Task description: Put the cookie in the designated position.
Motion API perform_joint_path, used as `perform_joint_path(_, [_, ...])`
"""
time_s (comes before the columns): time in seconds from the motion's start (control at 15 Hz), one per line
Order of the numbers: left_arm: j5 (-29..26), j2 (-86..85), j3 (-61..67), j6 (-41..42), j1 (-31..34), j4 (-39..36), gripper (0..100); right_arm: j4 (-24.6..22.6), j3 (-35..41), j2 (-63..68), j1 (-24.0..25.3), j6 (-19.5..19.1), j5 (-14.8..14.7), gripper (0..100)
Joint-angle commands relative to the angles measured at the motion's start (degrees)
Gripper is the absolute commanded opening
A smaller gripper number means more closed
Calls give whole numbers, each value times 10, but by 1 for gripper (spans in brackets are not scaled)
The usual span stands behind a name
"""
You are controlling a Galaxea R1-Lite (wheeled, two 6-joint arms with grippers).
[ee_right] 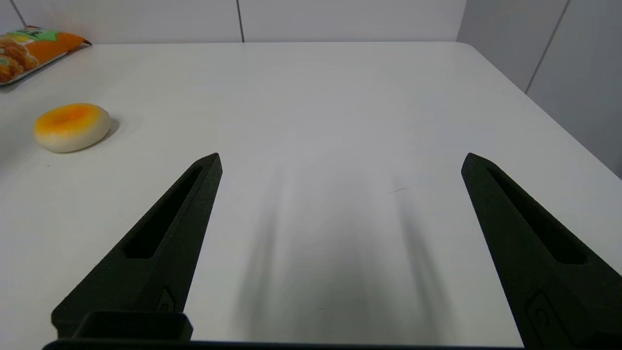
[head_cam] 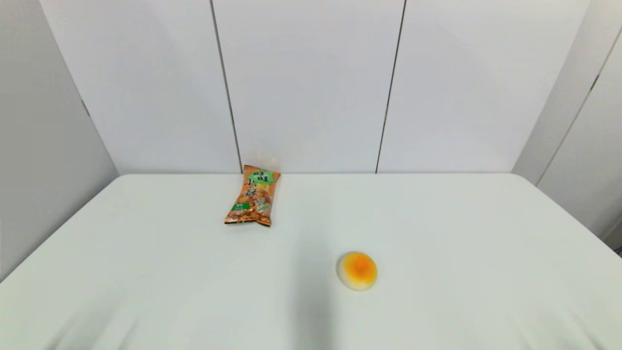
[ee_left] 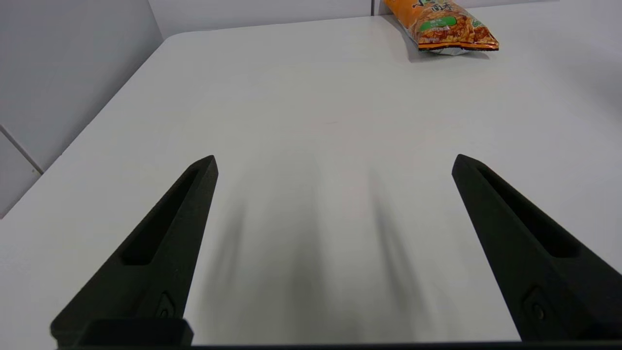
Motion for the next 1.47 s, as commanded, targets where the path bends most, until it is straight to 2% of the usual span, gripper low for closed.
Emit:
perform_joint_path(0.07, [1,0,0,-12,0,0,100,0,4,1,0,0,0,100])
perform_joint_path(0.27, [-6,50,-18,-5,-1,-20,100,0,4,1,0,0,0,100])
perform_joint_path(0.47, [-39,126,-79,-4,-1,-16,100,0,4,1,0,0,0,100])
perform_joint_path(0.87, [-40,369,-214,17,-12,-6,100,0,4,1,0,0,0,100])
perform_joint_path(1.2, [-40,582,-406,27,-47,44,100,0,4,1,0,0,0,100])
perform_joint_path(1.47, [-39,735,-584,27,-111,137,100,0,4,1,0,0,0,100])
